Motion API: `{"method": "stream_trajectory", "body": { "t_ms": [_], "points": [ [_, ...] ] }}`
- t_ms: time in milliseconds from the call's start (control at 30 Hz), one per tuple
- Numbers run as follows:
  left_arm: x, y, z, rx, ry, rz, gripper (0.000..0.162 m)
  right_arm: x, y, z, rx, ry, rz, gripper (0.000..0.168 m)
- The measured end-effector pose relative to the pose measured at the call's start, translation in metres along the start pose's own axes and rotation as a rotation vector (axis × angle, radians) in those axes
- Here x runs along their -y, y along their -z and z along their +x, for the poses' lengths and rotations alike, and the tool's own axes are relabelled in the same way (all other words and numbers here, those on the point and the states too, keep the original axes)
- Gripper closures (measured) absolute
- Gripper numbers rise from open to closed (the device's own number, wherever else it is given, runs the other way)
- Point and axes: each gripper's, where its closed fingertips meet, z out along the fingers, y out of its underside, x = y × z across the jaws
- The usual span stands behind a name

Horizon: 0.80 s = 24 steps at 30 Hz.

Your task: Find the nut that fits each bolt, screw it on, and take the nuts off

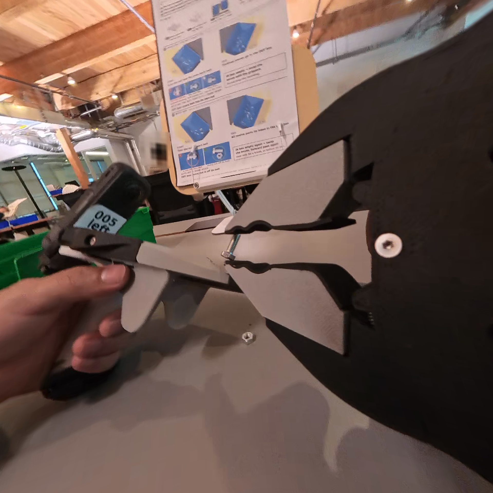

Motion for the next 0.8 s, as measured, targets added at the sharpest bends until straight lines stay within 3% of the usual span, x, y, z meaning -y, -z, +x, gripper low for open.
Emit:
{"method": "stream_trajectory", "body": {
  "t_ms": [233, 400, 533, 667, 733, 800],
  "points": [
    [0.005, 0.012, -0.012, 0.090, -0.050, 0.017, 0.112, 0.002, 0.007, -0.001, 0.045, -0.011, 0.053, 0.152],
    [0.013, 0.008, 0.004, -0.024, -0.024, 0.065, 0.115, 0.006, 0.008, -0.009, 0.094, -0.054, 0.083, 0.152],
    [0.005, -0.002, 0.004, 0.002, -0.050, 0.023, 0.115, 0.005, 0.007, -0.014, 0.111, -0.066, 0.082, 0.152],
    [0.009, -0.004, 0.015, -0.058, -0.052, 0.051, 0.137, 0.005, 0.005, -0.013, 0.099, -0.066, 0.075, 0.161],
    [0.008, -0.004, 0.023, -0.093, -0.071, 0.047, 0.158, 0.003, 0.004, -0.015, 0.104, -0.070, 0.067, 0.160],
    [0.006, -0.004, 0.021, -0.065, -0.089, 0.036, 0.162, 0.002, 0.004, -0.017, 0.110, -0.070, 0.068, 0.160]
  ]
}}
